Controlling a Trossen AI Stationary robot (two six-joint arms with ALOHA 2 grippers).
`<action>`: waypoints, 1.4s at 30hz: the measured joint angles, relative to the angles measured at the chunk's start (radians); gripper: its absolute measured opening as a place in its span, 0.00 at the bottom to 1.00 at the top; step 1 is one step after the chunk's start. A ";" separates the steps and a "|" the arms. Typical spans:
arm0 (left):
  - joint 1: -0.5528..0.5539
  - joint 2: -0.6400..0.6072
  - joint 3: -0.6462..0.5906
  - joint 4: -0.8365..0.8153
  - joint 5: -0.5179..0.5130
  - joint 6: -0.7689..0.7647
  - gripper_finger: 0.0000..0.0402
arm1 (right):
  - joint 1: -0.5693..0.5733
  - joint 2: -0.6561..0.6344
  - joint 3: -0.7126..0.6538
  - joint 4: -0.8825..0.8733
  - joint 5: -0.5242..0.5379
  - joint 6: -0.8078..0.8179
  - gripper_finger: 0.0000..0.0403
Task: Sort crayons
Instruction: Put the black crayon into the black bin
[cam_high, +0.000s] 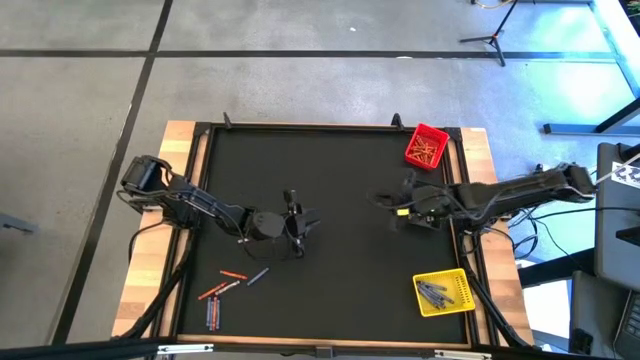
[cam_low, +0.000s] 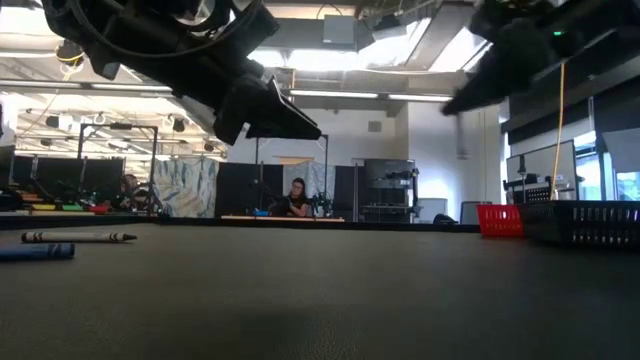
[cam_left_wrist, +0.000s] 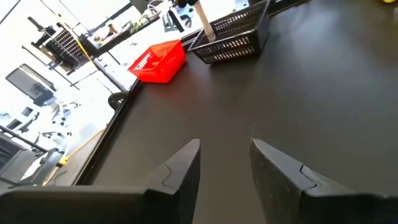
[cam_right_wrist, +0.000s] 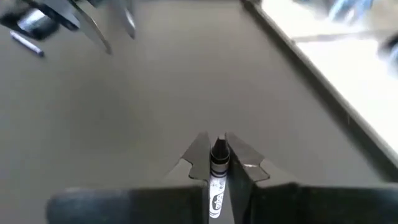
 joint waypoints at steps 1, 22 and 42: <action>0.000 0.000 0.000 -0.001 0.001 0.000 0.33 | 0.000 -0.030 0.000 -0.054 0.000 0.040 0.07; 0.003 0.000 0.000 0.001 0.002 -0.002 0.33 | 0.000 -0.218 -0.032 -0.761 0.000 0.671 0.06; 0.003 0.000 0.000 0.002 0.003 0.000 0.33 | 0.000 -0.133 -0.116 -0.710 -0.011 0.765 0.22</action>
